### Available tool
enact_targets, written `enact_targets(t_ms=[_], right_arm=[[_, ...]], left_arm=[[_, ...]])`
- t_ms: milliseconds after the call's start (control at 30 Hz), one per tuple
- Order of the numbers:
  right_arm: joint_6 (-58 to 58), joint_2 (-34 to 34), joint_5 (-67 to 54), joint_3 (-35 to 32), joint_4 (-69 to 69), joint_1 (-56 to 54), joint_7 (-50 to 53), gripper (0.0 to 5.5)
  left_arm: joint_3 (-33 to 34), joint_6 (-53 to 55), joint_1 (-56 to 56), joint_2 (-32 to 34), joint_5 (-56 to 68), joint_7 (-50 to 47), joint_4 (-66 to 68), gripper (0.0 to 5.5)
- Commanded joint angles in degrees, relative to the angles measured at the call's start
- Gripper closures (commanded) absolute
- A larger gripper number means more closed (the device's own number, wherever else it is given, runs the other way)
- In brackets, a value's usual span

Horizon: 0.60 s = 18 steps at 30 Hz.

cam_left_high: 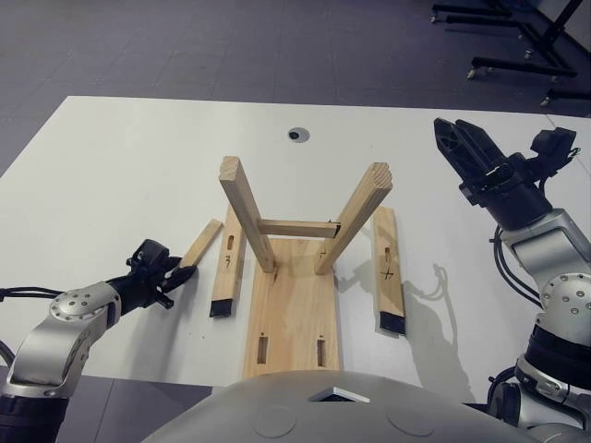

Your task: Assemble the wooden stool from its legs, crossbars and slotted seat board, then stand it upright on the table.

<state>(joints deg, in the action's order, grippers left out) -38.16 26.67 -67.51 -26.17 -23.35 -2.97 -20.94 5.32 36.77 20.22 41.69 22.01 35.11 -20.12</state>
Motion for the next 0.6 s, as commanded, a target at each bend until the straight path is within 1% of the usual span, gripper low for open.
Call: enact_targets(t_ms=[33, 133, 233, 300, 367, 433, 533, 600], right_arm=[[0.54, 0.33, -0.14, 0.27, 0.35, -1.75, -0.03, 0.1], [0.65, 0.29, 0.06, 0.45, 0.43, -2.03, -0.14, 0.1], [1.12, 0.12, 0.14, 0.32, 0.64, -2.66, -0.01, 0.1], [1.52, 0.17, -0.53, -0.39, 1.17, -3.8, 0.63, 0.1], [0.6, 0.63, -4.37, -1.61, 1.91, -6.52, 2.56, 0.1], [-0.2, 1.48, -8.83, -2.23, 1.69, -9.9, 3.95, 0.1], [0.04, 2.26, -14.17, -0.64, 0.37, -18.01, 7.82, 0.1], [0.82, -0.47, -19.73, 2.64, -0.83, -23.95, 12.54, 0.1]], left_arm=[[-1.52, 1.32, 0.86, -0.93, -0.29, 0.91, 1.94, 4.22], [-1.46, 0.79, 0.08, -1.43, -0.62, 0.84, 2.41, 4.22], [-0.21, -4.29, -1.6, -2.54, -1.85, 0.42, 3.9, 4.22], [2.36, -10.35, -4.94, -3.65, -3.93, -2.25, 6.33, 4.22], [6.84, -20.81, -11.29, -6.08, -5.59, -6.26, 7.78, 4.22], [10.19, -28.63, -18.34, -8.32, -4.82, -8.42, 7.51, 4.22], [7.48, -34.26, -30.73, -7.76, -7.23, -8.28, 6.42, 4.22], [3.11, -35.14, -38.55, -8.16, -8.29, -6.23, 5.1, 4.22]])
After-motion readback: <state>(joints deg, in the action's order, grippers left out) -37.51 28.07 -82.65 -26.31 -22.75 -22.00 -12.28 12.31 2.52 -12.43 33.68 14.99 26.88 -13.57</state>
